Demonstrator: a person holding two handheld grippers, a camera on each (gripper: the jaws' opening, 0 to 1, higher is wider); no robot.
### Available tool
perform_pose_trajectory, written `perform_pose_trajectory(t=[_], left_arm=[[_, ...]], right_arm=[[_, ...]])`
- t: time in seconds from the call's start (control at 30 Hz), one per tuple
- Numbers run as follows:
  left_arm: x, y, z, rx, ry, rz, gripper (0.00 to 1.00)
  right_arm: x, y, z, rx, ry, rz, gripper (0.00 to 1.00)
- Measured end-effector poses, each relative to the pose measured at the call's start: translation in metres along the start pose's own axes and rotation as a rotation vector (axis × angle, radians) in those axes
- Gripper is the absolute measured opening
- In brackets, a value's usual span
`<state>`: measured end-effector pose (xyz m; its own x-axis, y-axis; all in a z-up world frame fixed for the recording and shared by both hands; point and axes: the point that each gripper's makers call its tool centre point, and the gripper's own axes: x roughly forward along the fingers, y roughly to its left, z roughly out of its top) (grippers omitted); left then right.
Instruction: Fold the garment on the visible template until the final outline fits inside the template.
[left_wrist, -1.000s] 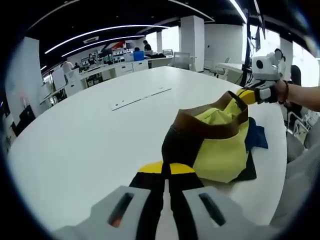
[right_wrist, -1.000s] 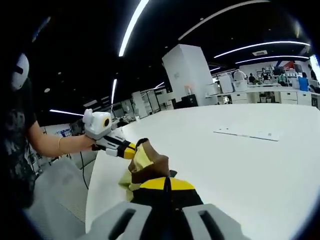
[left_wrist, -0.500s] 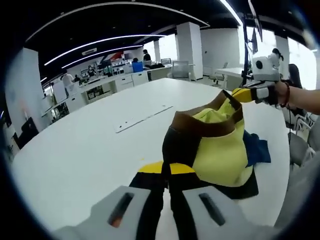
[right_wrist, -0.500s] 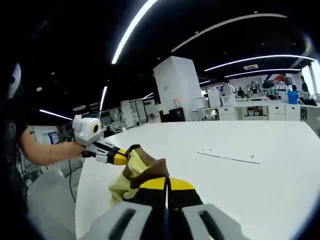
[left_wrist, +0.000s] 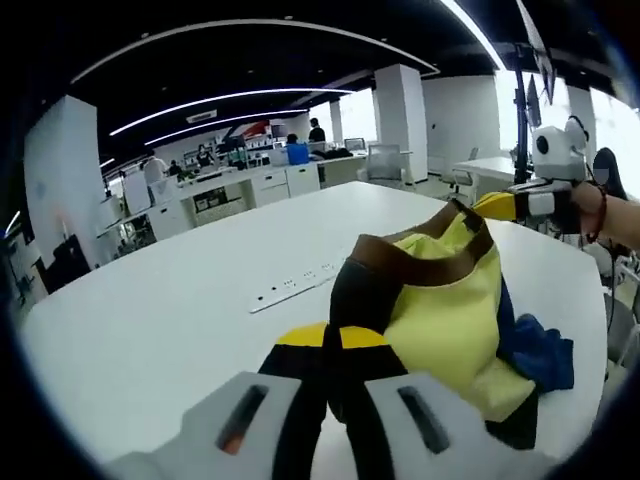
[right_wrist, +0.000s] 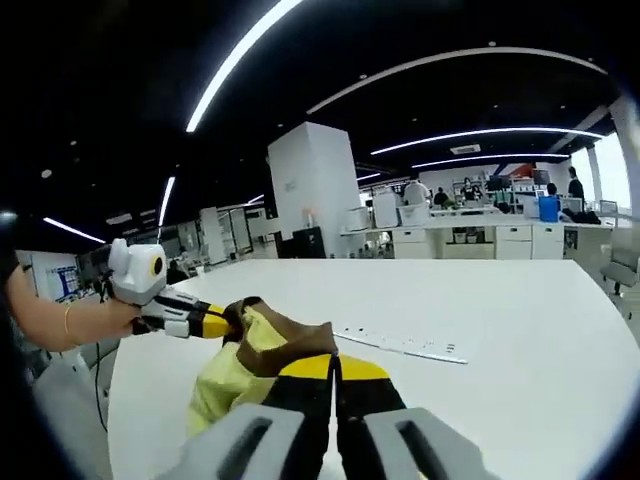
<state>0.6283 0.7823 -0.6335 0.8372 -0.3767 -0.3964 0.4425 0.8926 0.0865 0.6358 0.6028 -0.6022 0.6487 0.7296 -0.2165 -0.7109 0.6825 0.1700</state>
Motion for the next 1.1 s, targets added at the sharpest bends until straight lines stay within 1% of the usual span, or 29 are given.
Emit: perform_pose_trajectory(t=[0.13, 0.17, 0.23, 0.3, 0.4, 0.43, 0.5, 0.53, 0.6, 0.67, 0.7, 0.73, 0.8, 0.83, 0.93, 0.97, 1.1], left_arm=[[0.018, 0.004, 0.001, -0.046, 0.002, 0.001, 0.00], [0.021, 0.005, 0.000, -0.053, 0.006, 0.003, 0.00], [0.032, 0.005, -0.002, -0.047, 0.017, 0.010, 0.00], [0.045, 0.007, -0.006, -0.038, 0.037, 0.018, 0.00], [0.065, 0.006, -0.016, -0.055, 0.067, 0.014, 0.00], [0.070, 0.006, -0.019, -0.057, 0.076, 0.016, 0.00], [0.079, 0.009, -0.031, -0.058, 0.121, 0.026, 0.00], [0.082, 0.009, -0.036, -0.059, 0.145, 0.028, 0.00], [0.090, 0.014, -0.041, -0.066, 0.150, 0.032, 0.00], [0.095, 0.016, -0.047, -0.090, 0.158, 0.034, 0.00], [0.096, 0.018, -0.049, -0.121, 0.160, 0.056, 0.00], [0.099, 0.017, -0.052, -0.114, 0.164, 0.050, 0.00], [0.105, 0.019, -0.061, -0.097, 0.189, 0.050, 0.00], [0.107, 0.019, -0.064, -0.094, 0.196, 0.049, 0.00], [0.109, 0.019, -0.071, -0.119, 0.206, 0.048, 0.00], [0.113, 0.021, -0.073, -0.126, 0.208, 0.045, 0.00], [0.117, 0.022, -0.078, -0.113, 0.218, 0.043, 0.00]], right_arm=[[0.011, -0.019, 0.001, 0.023, 0.003, -0.046, 0.00], [0.016, -0.026, -0.001, 0.029, 0.004, -0.064, 0.00], [0.024, -0.035, -0.005, 0.046, 0.013, -0.085, 0.00], [0.033, -0.045, -0.013, 0.059, 0.032, -0.103, 0.00], [0.043, -0.061, -0.029, 0.073, 0.073, -0.140, 0.00], [0.044, -0.062, -0.031, 0.079, 0.078, -0.146, 0.00], [0.053, -0.071, -0.042, 0.080, 0.100, -0.164, 0.00], [0.053, -0.072, -0.047, 0.076, 0.117, -0.170, 0.00], [0.058, -0.073, -0.056, 0.073, 0.138, -0.174, 0.00], [0.065, -0.081, -0.066, 0.080, 0.159, -0.182, 0.00], [0.067, -0.083, -0.070, 0.085, 0.166, -0.183, 0.00], [0.071, -0.085, -0.076, 0.094, 0.184, -0.174, 0.00], [0.074, -0.086, -0.083, 0.109, 0.195, -0.171, 0.00], [0.075, -0.086, -0.084, 0.110, 0.196, -0.170, 0.00], [0.080, -0.093, -0.089, 0.108, 0.211, -0.178, 0.00], [0.081, -0.094, -0.090, 0.110, 0.212, -0.179, 0.00], [0.084, -0.099, -0.096, 0.112, 0.230, -0.194, 0.00]])
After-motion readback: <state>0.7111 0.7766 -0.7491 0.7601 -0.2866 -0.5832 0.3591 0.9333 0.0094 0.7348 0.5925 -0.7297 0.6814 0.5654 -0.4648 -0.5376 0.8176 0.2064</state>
